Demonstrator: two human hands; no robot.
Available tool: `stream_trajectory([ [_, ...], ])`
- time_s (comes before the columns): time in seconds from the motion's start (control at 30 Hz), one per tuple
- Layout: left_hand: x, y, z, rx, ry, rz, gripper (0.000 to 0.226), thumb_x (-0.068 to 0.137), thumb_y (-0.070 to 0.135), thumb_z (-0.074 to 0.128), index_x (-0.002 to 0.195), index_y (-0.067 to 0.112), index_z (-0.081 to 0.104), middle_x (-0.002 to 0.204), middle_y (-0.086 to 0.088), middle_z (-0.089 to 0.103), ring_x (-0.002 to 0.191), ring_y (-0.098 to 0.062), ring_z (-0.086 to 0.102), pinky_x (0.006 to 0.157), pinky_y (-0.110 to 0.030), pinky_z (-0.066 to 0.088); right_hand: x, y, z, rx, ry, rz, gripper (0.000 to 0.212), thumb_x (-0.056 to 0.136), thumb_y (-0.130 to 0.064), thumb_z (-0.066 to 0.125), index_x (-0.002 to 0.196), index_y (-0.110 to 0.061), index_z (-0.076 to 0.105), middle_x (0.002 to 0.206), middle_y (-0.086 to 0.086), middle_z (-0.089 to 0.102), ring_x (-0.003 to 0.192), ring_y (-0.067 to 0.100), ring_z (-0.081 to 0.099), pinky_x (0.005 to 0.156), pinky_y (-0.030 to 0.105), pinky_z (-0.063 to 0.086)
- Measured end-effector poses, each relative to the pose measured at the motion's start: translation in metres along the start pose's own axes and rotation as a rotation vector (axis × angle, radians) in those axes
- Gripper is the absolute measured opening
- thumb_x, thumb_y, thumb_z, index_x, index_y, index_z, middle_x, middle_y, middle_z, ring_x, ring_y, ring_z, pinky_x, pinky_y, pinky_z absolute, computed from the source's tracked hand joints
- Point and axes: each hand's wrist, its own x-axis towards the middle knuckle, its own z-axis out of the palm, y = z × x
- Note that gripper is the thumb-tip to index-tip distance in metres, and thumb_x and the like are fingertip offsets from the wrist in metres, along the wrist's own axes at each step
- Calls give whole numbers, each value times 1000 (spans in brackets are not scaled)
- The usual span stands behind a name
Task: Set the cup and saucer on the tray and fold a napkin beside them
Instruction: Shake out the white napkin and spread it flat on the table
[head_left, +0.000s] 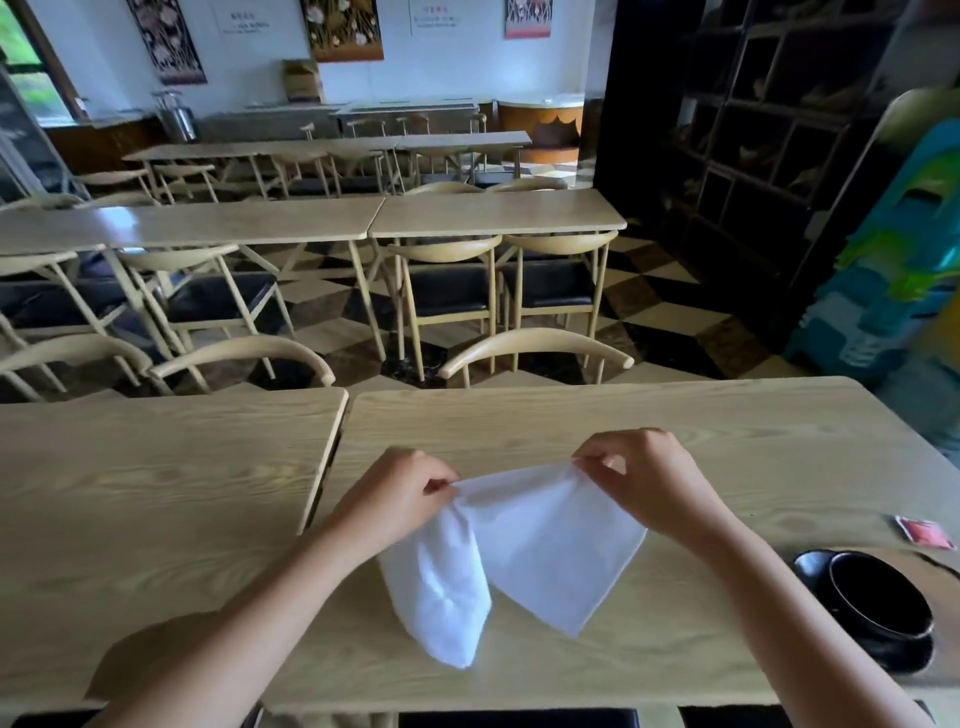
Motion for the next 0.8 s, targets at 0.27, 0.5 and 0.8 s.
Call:
stream_trajectory([
  [0.27,-6,-25,-36,2,-82,-76,12,80,14,66,78,21,76,64,10,68,65,4,59,56,-12,40,6,20,-45,81,0,62,12,81,-12,65,83,-19,74,72,-11,66,71,-5,58,63,2,41],
  [0.5,12,-56,-41,130,-177,-115,14,82,16,64,71,13,72,70,3,70,68,-2,60,60,-13,41,23,55,-47,14,-222,131,8,81,-15,67,85,-18,74,75,-12,67,69,-6,58,66,5,45],
  [0.8,103,-74,-55,169,108,-171,23,85,13,58,65,22,62,69,-1,64,71,-17,61,64,-30,46,112,79,-22,-149,29,260,18,84,-15,53,84,-15,72,82,10,71,70,28,62,58,27,43],
])
